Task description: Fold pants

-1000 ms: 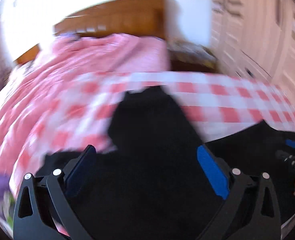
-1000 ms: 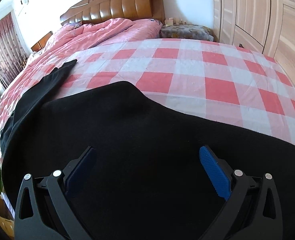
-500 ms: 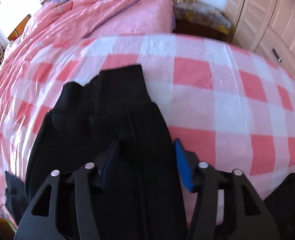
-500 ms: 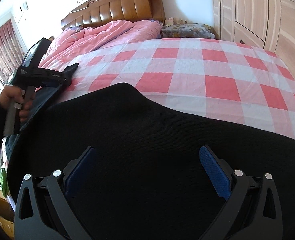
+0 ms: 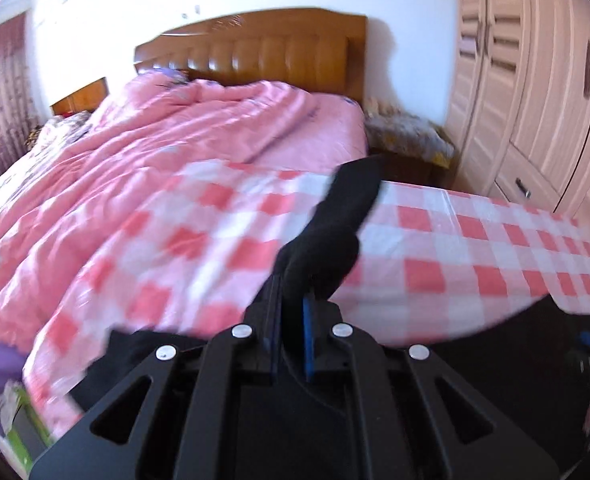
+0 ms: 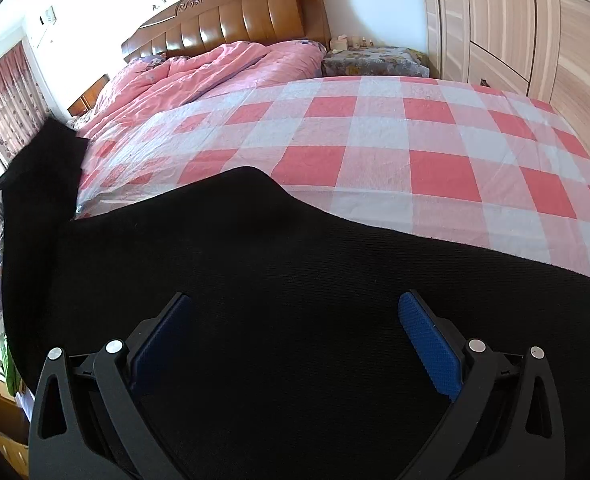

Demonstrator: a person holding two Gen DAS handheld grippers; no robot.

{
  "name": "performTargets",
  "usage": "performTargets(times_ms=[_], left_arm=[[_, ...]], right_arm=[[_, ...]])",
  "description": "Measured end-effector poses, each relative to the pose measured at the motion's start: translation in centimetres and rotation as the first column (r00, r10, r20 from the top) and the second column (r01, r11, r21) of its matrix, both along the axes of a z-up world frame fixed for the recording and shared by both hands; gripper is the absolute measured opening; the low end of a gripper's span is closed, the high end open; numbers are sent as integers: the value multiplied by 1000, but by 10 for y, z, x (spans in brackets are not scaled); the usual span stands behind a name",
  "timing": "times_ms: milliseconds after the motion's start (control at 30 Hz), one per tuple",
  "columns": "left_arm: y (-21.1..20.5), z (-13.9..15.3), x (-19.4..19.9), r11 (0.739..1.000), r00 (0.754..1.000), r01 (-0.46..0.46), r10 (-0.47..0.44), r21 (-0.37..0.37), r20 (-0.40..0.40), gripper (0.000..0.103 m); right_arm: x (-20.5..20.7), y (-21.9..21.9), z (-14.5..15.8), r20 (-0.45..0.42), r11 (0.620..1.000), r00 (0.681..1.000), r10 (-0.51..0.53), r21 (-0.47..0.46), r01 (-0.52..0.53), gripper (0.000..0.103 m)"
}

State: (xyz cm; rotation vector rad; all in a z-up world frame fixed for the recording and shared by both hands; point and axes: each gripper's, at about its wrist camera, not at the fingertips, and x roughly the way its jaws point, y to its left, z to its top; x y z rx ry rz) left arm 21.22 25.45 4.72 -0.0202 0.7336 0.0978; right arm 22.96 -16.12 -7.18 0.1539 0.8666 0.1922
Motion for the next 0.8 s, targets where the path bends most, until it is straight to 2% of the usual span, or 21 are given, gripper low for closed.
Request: performTargets(times_ms=[100, 200, 300, 367, 433, 500, 533, 567, 633, 667, 733, 800], left_arm=[[36, -3, -42, 999, 999, -39, 39, -20, 3, 8], [80, -28, -68, 994, 994, -107, 105, -31, -41, 8], [128, -70, -83, 972, 981, -178, 162, -156, -109, 8], [144, -93, -85, 957, 979, -184, 158, -224, -130, 10], [161, -118, -84, 941, 976, -195, 158, -277, -149, 23], [177, -133, -86, 901, 981, -184, 142, -393, -133, 25], [186, -135, -91, 869, 984, -175, 141, -462, -107, 27], [189, -136, -94, 849, 986, -166, 139, -502, -91, 30], [196, -135, -102, 802, 991, -132, 129, -583, -47, 46], [199, -135, -105, 781, 991, -120, 129, -613, -29, 57], [204, -136, -106, 746, 991, -114, 136, -656, -17, 58], [206, -135, -102, 733, 989, -116, 145, -671, -13, 58]], right_arm=[[1, 1, 0, -2, 1000, 1000, -1, -7, 1, 99], [1, 3, -1, -5, 1000, 1000, -2, -23, 2, 99], [2, 5, -1, -9, 999, 1000, -3, -39, 3, 99], [2, 5, -2, -12, 999, 1000, -4, -48, 3, 99], [3, 7, -3, -16, 998, 1000, -4, -59, 3, 99], [3, 8, -3, -17, 998, 1000, -5, -68, 3, 99], [3, 8, -3, -17, 997, 1000, -5, -71, 4, 99], [3, 8, -3, -17, 997, 1000, -5, -72, 4, 99], [3, 9, -3, -18, 997, 1000, -5, -77, 4, 99], [3, 9, -4, -19, 997, 1000, -6, -80, 4, 99], [4, 10, -4, -21, 996, 1000, -7, -88, 5, 99], [3, 10, -4, -21, 996, 1000, -7, -89, 5, 99]])
